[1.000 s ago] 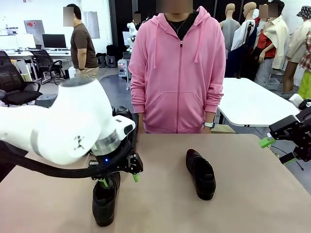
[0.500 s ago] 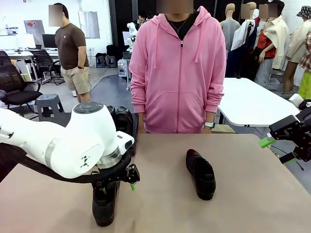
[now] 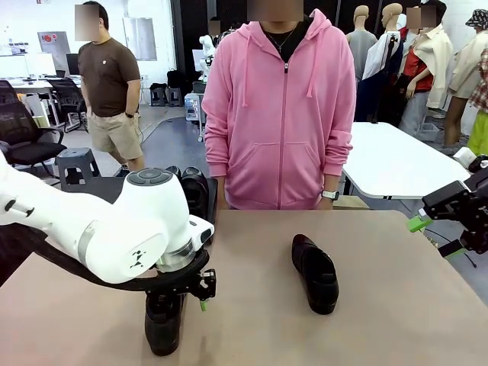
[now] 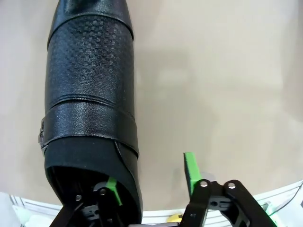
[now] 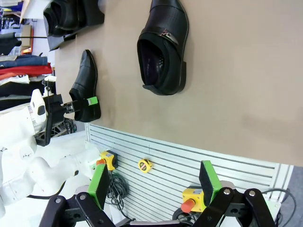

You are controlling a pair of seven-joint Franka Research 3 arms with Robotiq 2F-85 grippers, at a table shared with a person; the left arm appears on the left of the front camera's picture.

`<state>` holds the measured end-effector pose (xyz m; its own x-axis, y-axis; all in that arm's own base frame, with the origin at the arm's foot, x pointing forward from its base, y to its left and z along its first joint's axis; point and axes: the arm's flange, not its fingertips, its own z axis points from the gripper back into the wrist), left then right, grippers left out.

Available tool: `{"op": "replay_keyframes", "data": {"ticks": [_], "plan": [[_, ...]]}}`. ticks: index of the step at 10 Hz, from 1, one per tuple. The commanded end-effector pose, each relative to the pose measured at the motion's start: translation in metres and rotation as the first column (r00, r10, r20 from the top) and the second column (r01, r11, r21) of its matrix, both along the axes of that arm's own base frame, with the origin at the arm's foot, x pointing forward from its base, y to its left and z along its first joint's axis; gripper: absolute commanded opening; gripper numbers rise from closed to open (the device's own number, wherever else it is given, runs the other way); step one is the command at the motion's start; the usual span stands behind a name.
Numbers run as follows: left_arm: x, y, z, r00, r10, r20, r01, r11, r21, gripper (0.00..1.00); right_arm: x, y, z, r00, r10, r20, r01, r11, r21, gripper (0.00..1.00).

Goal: Organize the shoes by placing them on the stand.
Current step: Place the Shoe from the middle of the table onto the Shoes Stand.

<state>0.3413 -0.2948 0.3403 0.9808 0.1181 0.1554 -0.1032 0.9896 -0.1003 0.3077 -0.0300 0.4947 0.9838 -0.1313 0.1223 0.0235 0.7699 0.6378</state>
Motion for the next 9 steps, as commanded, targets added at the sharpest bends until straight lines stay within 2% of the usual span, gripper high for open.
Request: {"op": "replay_keyframes", "data": {"ticks": [1, 7, 9], "plan": [[0.004, -0.006, 0.001, 1.000, 0.018, -0.006, -0.017, 1.000, 0.021, 0.00, 0.001, -0.002, 0.001, 1.000, 0.021, 0.017, -0.021, 1.000, 0.022, 1.00], [0.001, -0.002, 0.012, 1.000, 0.000, 0.008, -0.001, 1.000, 0.029, 0.00, 0.001, -0.002, 0.001, 1.000, 0.021, 0.017, -0.021, 1.000, 0.022, 1.00], [-0.006, 0.005, 0.024, 1.000, -0.016, 0.022, 0.017, 1.000, -0.006, 0.00, 0.001, -0.002, 0.001, 1.000, 0.021, 0.017, -0.021, 1.000, 0.022, 1.00]]}}
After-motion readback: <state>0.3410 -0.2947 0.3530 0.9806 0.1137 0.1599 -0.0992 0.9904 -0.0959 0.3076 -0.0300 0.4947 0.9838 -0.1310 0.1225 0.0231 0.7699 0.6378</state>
